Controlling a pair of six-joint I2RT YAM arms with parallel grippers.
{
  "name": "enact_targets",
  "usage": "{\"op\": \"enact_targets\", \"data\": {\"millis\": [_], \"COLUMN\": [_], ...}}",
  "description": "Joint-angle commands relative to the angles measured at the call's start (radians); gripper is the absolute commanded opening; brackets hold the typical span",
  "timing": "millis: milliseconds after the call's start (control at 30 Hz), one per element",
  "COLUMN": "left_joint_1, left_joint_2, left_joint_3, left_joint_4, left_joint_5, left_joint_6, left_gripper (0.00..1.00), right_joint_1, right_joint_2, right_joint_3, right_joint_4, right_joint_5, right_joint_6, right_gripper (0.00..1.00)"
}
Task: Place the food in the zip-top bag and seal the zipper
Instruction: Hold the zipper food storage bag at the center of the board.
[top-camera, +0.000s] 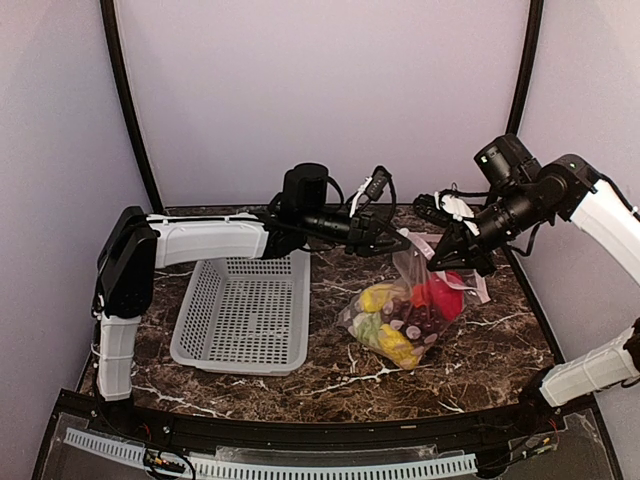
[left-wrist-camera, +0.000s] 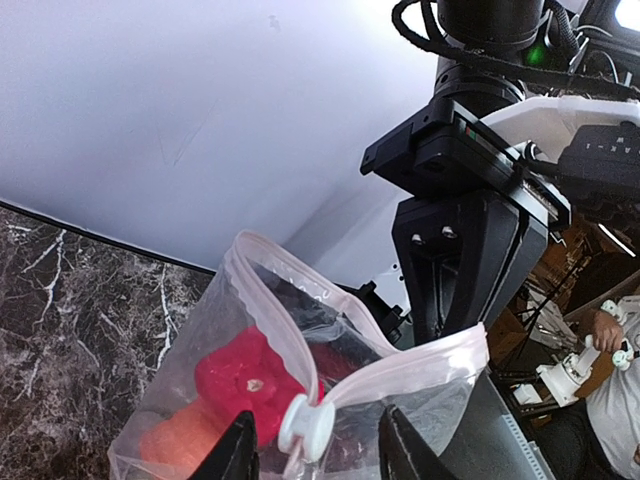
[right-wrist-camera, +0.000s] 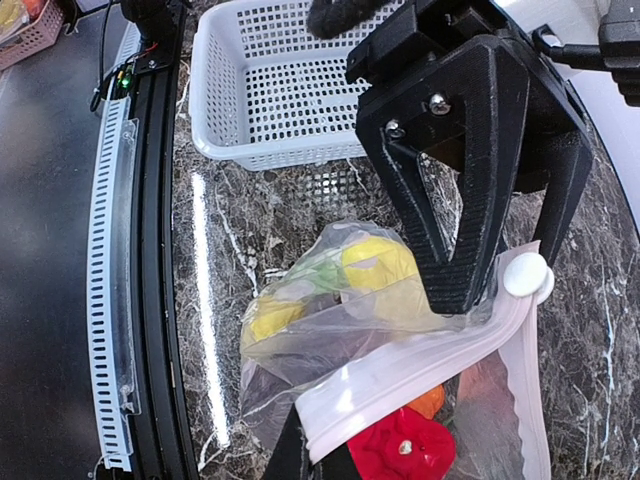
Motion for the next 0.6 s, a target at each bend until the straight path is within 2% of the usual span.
{"op": "enact_targets", "data": {"millis": [0,67,133,200,267,567], "left_joint_1": [-0.003,-0.002,-0.001,-0.002,-0.001,0.01], "left_joint_2": [0.008,0.009,0.009,0.01,0.013,0.019], "left_joint_3": [-0.028,-0.03,-0.031,-0.03,-0.03,-0.035], "left_joint_4": [0.051,0.051,0.052,0.053,0.055,0.087], "left_joint_5": [0.033,0.031,0.034,0.036,0.038,0.035], "left_joint_6": [-0.016,-0.016,-0.014,-0.013,-0.012,-0.033], "left_gripper": [0.42,0.45,0.41,0.31,0.26,0.08], "right_joint_1": [0.007,0.007,0.007,0.007,0.006,0.006], "right_joint_2": [0.012,0.013,0.013,0.012,0.012,0.005], "right_joint_3": [0.041,0.044,0.044,0.042,0.039,0.037], "right_joint_4": [0.011,0.011,0.012,0.013,0.014,0.008], "right_joint_5": [0.011,0.014,0.015,0.015,0.017,0.033], "right_joint_6": [0.01,0.01,0.01,0.01,0.01,0.009], "right_gripper": [0.0,0.0,0.0,0.0,0.0,0.0]}}
